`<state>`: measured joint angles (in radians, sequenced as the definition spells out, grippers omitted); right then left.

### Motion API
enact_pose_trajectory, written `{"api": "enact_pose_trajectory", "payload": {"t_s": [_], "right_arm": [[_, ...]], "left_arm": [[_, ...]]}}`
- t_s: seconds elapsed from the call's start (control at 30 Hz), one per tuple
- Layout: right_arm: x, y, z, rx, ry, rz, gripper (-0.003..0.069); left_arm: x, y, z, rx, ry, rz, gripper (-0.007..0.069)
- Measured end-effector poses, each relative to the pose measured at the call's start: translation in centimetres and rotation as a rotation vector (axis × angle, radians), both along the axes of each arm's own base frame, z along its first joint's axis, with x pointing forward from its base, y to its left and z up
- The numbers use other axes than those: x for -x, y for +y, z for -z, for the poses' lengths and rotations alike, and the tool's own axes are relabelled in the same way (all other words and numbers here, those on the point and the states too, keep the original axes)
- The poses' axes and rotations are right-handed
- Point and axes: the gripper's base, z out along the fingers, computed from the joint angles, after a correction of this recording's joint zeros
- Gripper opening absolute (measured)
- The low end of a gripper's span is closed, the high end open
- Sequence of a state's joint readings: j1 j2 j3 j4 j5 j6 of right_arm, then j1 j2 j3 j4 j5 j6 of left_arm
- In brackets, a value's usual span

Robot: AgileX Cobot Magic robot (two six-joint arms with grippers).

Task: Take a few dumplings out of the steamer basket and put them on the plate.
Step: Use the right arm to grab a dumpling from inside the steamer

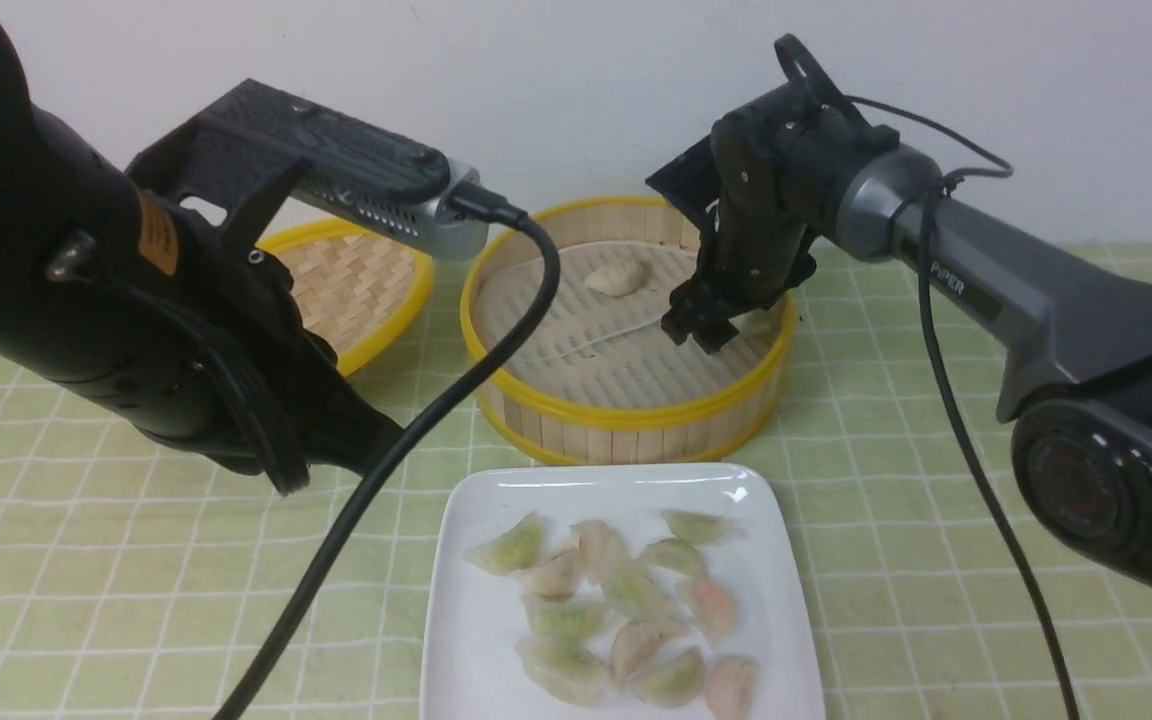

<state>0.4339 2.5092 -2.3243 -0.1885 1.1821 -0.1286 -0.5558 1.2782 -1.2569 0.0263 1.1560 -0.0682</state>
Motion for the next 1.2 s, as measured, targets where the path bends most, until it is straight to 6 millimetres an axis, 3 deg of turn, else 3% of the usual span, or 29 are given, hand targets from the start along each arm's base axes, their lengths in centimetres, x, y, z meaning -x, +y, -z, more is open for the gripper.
{"api": "enact_pose_trajectory", "payload": {"t_s": [0.2,0.5,0.63,0.83,1.2], "right_arm": [[-0.1,0.2,0.2,0.005,-0.01,-0.01,0.0478],[0.6,2.2,0.2,-0.086,0.021,-0.12,0.0373],[0.8,2.5,-0.3,-0.07,0.007,-0.11,0.037],[0.7,1.5,-1.6,0.025,-0.036,-0.066,0.0373],[0.5,0.8,-0.5,0.114,-0.015,-0.054,0.0407]], "left_arm": [[0.1,0.0,0.0,-0.005,0.008,0.0,-0.0006],[0.1,0.1,0.1,-0.007,0.01,0.0,-0.0006],[0.1,0.1,0.1,-0.009,0.009,-0.001,-0.0006],[0.0,0.2,0.0,-0.025,-0.002,-0.002,-0.0006],[0.0,0.2,0.0,-0.028,-0.004,-0.002,-0.0006]]}}
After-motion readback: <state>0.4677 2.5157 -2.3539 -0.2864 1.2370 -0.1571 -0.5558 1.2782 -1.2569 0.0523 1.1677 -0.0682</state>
